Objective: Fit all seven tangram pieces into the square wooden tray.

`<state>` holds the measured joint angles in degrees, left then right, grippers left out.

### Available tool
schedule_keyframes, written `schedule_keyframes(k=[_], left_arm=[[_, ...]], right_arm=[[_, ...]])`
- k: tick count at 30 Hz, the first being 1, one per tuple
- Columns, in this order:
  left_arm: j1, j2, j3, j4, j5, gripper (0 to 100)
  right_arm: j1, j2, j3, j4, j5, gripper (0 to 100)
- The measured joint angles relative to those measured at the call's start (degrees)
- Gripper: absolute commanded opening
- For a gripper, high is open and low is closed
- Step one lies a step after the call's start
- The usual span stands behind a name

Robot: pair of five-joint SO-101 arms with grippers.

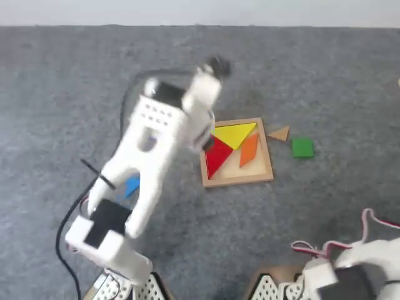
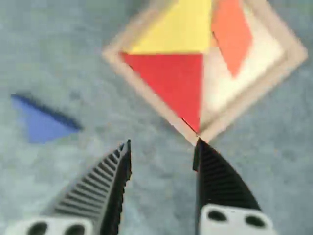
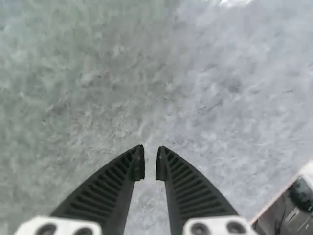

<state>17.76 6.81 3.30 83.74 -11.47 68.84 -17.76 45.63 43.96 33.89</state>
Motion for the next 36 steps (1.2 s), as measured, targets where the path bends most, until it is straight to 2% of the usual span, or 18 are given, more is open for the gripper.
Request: schedule_keyframes(k=[3,8,13,19,36], left_arm=[[4.0,-0.5,11.3,-9.4,-1.2,20],[8.3,2.7,12.1,-16.8,-1.6,21],[9.2,14.5,2.1,-17.1,-1.6,21],[11.2,25.4,-11.3,-13.4,0.2,20],[13.5,38.0,-28.8,-10.5,2.2,21]], right_arm=[[0.5,5.3,-2.1,-1.8,0.1,5.9],[3.5,10.5,-4.9,-6.1,0.0,5.9],[5.9,16.5,-9.1,-6.5,-0.4,5.9],[6.0,20.5,-11.5,-6.6,-0.4,5.9],[5.9,20.5,-11.6,-6.6,-0.4,5.9]])
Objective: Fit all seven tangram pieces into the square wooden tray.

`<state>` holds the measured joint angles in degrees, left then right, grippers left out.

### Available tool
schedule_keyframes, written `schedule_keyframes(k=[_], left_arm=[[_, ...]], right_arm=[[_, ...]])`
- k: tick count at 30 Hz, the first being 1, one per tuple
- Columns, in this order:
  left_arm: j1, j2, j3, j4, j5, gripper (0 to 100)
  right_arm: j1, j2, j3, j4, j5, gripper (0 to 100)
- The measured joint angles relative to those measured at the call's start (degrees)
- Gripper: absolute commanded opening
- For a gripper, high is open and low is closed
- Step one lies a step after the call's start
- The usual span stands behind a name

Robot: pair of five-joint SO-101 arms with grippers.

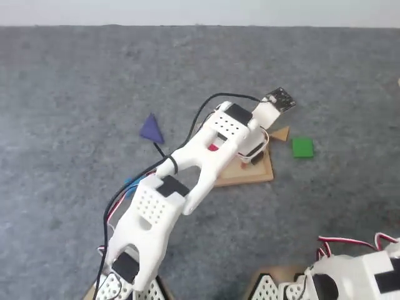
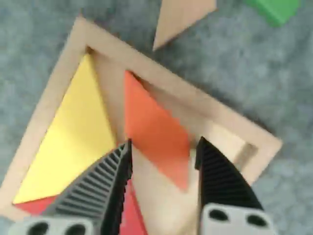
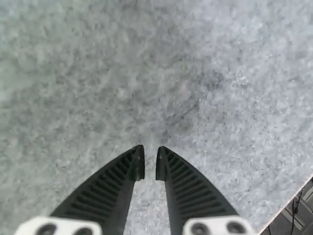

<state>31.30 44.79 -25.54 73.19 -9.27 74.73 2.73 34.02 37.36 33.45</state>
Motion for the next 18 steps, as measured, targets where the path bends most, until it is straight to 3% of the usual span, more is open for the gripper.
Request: schedule_keyframes(k=[18], left_arm=[[0.3,15.3,-43.3,17.0,2.5,20]], right_arm=[[0.0,0.0,0.0,0.0,0.7,5.9]])
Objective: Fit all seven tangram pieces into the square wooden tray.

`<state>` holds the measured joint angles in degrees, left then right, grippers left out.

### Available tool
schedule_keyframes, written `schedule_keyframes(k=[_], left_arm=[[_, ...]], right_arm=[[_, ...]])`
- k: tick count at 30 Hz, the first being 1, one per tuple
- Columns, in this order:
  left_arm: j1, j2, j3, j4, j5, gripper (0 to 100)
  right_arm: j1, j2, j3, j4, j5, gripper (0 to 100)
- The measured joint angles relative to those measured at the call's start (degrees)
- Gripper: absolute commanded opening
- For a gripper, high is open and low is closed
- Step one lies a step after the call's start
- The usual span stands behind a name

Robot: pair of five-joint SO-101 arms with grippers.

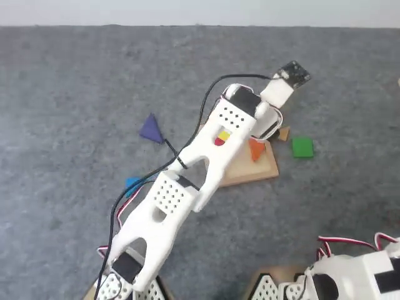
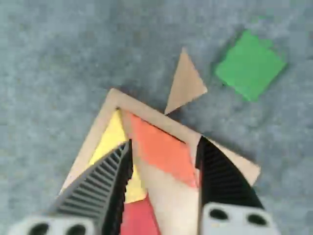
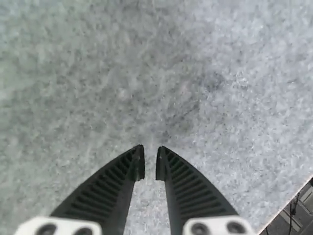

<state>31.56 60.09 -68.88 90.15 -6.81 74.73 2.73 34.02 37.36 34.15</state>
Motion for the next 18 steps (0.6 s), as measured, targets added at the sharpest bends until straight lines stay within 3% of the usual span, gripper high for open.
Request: schedule_keyframes(k=[9,18], left_arm=[[-1.3,1.1,-8.3,7.9,0.0,20],[-0.5,8.2,-3.7,6.2,-1.1,20]], right_arm=[[0.0,0.0,0.0,0.0,0.3,5.9],[0.0,0.0,0.0,0.0,0.4,5.9]])
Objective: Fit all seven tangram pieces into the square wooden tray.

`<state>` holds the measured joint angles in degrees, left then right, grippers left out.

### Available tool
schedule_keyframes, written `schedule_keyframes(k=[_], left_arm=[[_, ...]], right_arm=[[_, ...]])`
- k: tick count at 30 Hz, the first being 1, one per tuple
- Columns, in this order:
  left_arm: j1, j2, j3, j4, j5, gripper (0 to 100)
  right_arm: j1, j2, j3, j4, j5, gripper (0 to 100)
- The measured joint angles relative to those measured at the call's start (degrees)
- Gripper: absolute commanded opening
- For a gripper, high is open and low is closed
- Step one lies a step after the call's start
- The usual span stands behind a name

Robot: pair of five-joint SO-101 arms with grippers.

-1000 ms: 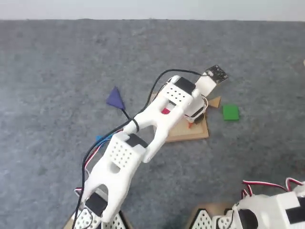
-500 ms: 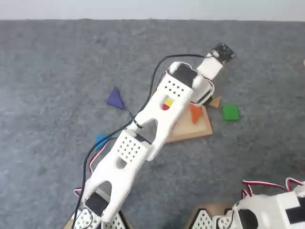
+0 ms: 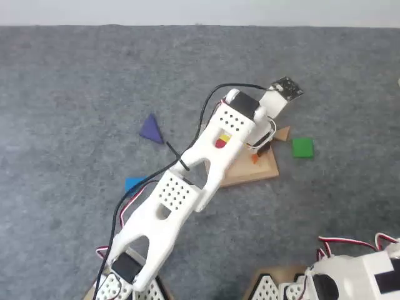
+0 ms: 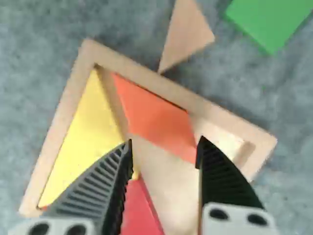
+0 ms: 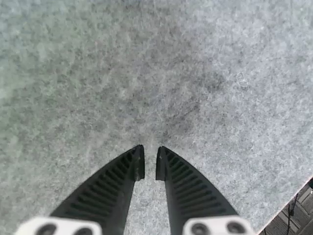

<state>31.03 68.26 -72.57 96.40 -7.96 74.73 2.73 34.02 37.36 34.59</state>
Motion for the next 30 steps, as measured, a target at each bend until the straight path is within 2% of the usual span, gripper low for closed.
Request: schedule_keyframes(k=[14,20,27,30], left_arm=[[-1.6,1.9,0.0,-7.2,-1.8,20],[-2.5,2.0,-2.4,-7.8,-2.0,20],[-3.5,1.9,-19.6,0.8,-2.0,20],[-4.8,0.6,-20.0,1.8,-0.6,20]], right_arm=[[-0.1,0.0,0.0,1.3,0.0,5.9],[-1.1,0.0,0.0,2.0,0.0,5.9],[-1.2,0.0,0.0,2.0,0.0,5.9],[-1.8,0.0,0.0,2.0,0.0,5.9]])
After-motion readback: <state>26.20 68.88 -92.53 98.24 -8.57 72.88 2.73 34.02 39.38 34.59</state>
